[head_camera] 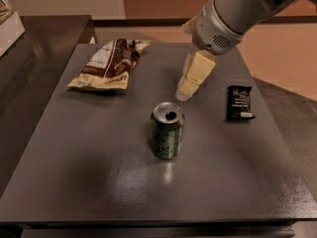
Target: Move brown chip bag near rxbar chocolate
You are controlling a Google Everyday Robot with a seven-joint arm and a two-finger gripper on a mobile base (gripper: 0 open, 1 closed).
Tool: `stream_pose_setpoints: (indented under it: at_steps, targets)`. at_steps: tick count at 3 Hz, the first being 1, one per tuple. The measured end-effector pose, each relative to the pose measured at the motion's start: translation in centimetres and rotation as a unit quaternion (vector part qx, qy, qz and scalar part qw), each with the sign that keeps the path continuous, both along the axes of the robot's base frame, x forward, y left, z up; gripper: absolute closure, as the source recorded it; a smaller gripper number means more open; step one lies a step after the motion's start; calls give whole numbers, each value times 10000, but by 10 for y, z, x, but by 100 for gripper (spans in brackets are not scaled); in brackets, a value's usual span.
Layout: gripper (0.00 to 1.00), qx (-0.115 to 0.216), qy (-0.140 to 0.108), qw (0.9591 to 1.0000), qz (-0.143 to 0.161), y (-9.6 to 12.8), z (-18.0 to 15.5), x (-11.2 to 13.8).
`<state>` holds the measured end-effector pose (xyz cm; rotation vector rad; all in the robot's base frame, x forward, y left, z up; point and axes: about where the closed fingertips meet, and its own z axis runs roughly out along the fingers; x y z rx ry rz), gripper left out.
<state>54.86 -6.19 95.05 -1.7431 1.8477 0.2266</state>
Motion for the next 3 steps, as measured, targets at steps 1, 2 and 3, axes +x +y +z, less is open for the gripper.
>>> stream_pose_setpoints:
  at_steps: [1, 2, 3]
  targets:
    - [0, 100, -91, 9998, 122, 30, -5, 26]
    - [0, 176, -70, 9995, 241, 59, -18, 44]
    - [0, 235, 16, 9992, 316, 82, -34, 49]
